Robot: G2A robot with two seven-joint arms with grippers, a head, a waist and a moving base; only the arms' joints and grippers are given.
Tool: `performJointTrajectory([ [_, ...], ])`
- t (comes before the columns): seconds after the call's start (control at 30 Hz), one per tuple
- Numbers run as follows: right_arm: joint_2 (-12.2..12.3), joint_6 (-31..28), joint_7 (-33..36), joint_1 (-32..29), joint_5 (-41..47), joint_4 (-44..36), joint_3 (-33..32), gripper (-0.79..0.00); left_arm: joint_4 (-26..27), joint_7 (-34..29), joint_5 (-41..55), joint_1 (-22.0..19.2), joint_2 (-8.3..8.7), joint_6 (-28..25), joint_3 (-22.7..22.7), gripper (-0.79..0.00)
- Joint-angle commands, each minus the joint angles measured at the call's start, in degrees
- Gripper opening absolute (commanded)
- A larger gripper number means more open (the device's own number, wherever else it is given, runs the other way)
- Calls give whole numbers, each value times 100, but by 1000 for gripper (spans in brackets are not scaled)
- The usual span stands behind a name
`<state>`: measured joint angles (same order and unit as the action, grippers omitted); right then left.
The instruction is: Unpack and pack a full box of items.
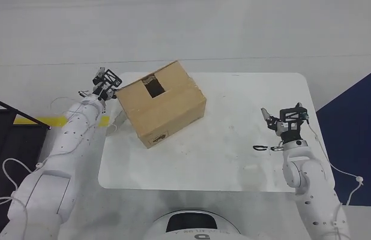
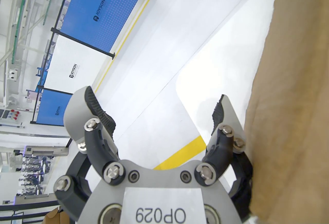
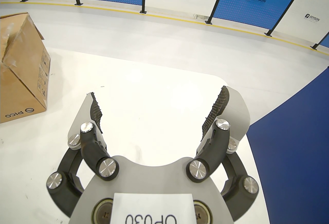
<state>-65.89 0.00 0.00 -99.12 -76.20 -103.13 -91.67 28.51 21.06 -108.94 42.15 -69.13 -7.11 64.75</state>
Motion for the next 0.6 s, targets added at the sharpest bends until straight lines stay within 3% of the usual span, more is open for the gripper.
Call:
performJointTrajectory([
  [0.0, 0, 0, 0, 0, 0, 0, 0, 0, -77, 292, 58, -6, 27, -313, 19, 0],
  [0.23, 0, 0, 0, 0, 0, 0, 0, 0, 0, 1346, -245, 92, 352, -2077, 125, 0],
  [0.4, 0, 0, 0, 0, 0, 0, 0, 0, 467, 1921, -471, 462, 597, -2674, 243, 0],
  [0.57, 0, 0, 0, 0, 0, 0, 0, 0, 1094, 2075, -15, 967, 778, -2997, 624, 0],
])
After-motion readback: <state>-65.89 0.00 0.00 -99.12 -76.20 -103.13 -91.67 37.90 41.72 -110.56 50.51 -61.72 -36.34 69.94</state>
